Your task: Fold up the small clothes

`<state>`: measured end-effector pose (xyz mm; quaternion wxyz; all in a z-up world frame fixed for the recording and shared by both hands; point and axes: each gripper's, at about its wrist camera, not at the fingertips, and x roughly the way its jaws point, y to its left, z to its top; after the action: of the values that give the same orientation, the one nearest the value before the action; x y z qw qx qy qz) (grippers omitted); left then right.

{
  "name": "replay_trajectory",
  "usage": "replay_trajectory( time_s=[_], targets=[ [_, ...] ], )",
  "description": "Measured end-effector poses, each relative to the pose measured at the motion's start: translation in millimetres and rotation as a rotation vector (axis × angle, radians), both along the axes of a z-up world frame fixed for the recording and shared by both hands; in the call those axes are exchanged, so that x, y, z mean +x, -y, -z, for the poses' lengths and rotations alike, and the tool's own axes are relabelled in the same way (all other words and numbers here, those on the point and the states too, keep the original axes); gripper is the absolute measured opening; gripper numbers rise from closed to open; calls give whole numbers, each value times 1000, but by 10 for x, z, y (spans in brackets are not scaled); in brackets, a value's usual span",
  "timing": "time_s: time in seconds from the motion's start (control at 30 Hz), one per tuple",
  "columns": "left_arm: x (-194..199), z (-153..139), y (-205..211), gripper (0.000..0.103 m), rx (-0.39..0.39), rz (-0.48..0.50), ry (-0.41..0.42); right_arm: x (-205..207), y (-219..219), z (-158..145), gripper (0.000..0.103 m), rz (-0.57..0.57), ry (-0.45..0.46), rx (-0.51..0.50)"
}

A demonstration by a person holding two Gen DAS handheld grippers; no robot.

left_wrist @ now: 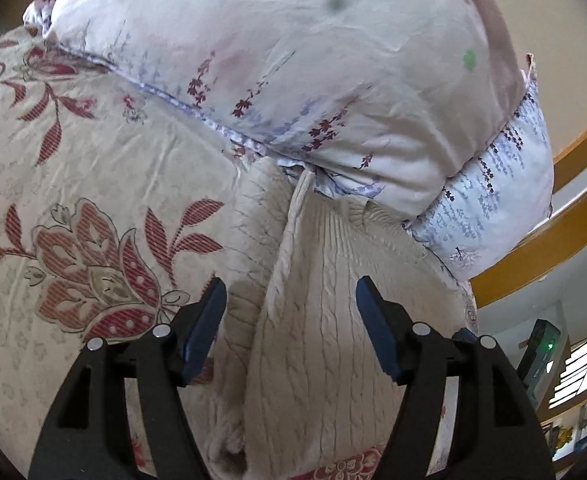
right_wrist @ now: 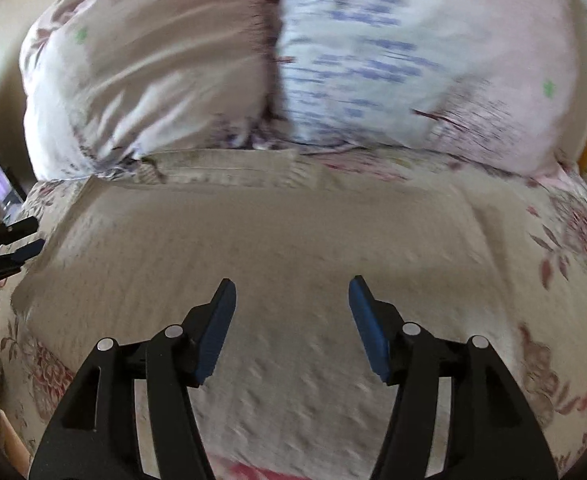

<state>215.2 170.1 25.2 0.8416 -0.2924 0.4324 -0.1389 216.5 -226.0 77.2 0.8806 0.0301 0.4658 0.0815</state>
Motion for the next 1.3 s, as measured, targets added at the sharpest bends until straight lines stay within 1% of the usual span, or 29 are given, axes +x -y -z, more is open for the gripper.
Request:
replay_trajectory(
  time_s=[0.23, 0.33, 0.4, 0.6, 0.67, 0.77, 0.83, 0.9, 0.93, 1.1, 1.17, 1.23, 1.3],
  targets=[
    [63, 90, 77, 71, 13, 12, -17, 147, -278, 101, 61, -33, -9, -23],
    [113, 117, 96, 71, 4, 12, -25, 182, -354, 224, 64, -42, -31, -83],
    [133, 121, 94, 71, -5, 7, -23, 169, -389, 235, 65, -45, -12, -108],
    [180, 123, 50, 70, -28, -22, -37, 163, -365, 246, 65, -48, -13, -88],
    [184, 121, 53, 69, -21, -17, -41, 162, -371, 249, 65, -49, -9, -89],
    [184, 128, 73, 62, -16, -13, -50, 167, -375, 255, 66, -50, -7, -85],
    [184, 161, 58, 51, -46, -22, -65, 161, -371, 256, 66, -50, -5, -81],
    [190, 213, 41, 43, -89, -23, -81, 159, -369, 254, 66, -49, -3, -79],
    [187, 229, 32, 41, -99, -23, -82, 156, -368, 253, 66, -49, -2, -78],
    [182, 240, 43, 40, -106, -27, -84, 156, -376, 251, 66, -49, 0, -76],
    [187, 252, 53, 36, -111, -27, -87, 156, -376, 252, 66, -48, 0, -76],
    [193, 275, 57, 30, -120, -24, -95, 158, -374, 251, 66, -49, 1, -75],
    [197, 286, 57, 29, -127, -27, -97, 157, -376, 251, 66, -49, 1, -75]
  ],
)
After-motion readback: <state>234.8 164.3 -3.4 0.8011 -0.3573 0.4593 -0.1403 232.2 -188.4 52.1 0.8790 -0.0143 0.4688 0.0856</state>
